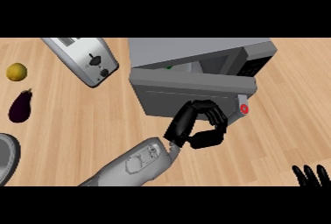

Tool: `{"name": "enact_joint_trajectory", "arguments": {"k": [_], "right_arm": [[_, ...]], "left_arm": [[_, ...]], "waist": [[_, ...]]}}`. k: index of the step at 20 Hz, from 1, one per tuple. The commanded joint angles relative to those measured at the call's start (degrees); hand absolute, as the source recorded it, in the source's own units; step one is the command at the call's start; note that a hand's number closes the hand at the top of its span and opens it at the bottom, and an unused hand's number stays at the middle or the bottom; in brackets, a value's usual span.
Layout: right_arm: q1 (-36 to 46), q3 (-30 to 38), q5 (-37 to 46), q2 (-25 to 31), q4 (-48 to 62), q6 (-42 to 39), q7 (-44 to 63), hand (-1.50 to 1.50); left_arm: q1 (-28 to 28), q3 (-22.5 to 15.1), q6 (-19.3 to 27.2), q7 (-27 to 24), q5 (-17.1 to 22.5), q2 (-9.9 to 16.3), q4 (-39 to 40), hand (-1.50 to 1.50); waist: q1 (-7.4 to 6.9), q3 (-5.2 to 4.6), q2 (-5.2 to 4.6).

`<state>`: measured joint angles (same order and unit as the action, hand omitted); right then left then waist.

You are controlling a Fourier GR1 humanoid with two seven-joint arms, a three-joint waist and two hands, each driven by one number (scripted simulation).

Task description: Pick up the milk, place it into the microwave and close the microwave

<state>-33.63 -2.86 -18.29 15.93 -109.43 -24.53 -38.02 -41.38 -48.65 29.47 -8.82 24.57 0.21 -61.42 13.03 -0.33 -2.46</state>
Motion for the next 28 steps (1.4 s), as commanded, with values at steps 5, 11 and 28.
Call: {"name": "enact_joint_trajectory", "arguments": {"k": [5,11,28], "right_arm": [[-1.1,-1.3,-2.8,2.0,-5.2,-2.3,2.3,-1.5],[-1.5,-0.2,-4.8,3.2,-6.3,-2.5,3.3,-1.5],[-2.8,0.5,-10.4,6.5,-12.0,-5.2,5.4,-1.5]], "left_arm": [[-7.0,5.2,1.2,-4.4,9.0,-0.2,5.5,1.5],[-11.1,6.9,0.9,-7.6,12.5,-0.2,10.5,1.5],[-13.5,6.8,0.8,-13.2,19.1,-0.2,15.5,1.5]], "waist": [[3.48,-0.06,-1.21],[5.12,0.11,-1.79],[7.35,0.26,-2.31]]}}
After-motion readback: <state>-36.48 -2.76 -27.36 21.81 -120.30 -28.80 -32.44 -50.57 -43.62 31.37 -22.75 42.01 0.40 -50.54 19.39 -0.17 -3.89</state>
